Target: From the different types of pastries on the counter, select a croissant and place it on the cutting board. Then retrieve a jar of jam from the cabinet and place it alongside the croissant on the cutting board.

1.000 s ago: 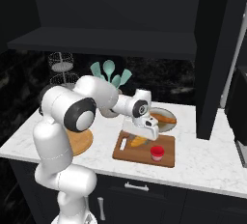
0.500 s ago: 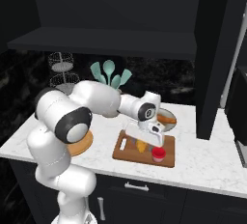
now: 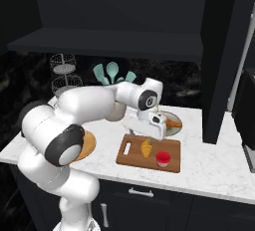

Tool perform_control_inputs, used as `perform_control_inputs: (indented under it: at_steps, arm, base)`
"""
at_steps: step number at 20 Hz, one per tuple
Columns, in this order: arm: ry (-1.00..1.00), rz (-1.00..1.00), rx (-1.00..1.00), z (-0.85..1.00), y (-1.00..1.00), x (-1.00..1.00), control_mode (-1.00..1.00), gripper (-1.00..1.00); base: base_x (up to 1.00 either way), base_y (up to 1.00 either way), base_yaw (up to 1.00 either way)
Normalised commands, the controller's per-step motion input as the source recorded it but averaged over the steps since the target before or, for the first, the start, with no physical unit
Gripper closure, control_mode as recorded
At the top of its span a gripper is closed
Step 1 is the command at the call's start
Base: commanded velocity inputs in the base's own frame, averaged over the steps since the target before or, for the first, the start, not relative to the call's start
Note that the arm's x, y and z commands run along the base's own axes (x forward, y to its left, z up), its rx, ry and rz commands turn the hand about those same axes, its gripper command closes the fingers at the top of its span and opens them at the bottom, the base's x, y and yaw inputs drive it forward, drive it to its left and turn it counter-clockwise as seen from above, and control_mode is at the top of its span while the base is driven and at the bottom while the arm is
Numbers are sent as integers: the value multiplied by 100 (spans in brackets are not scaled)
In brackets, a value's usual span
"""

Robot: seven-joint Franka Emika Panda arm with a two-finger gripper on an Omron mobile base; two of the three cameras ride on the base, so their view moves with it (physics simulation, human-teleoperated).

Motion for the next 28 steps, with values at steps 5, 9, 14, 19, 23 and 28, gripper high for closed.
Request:
perform_control_inputs:
  at_steps: [5,9,14,19,23,28]
  arm:
    - [1,0,0,47,54,-22,-100,-100]
    - [-18,-1,0,-17,42,-100,-100,-100]
    - [-30,-4,0,-44,51,-100,-100,-100]
    - [-31,-3,0,-46,45,-100,-100,-100]
    - [-20,-3,0,-38,38,-100,-100,-100]
    - [-2,0,0,-21,14,-56,-100,-100]
  base:
    - [0,0,0]
    - [0,0,0]
    - [0,0,0]
    - [0,0,0]
    - [0,0,0]
    - [0,0,0]
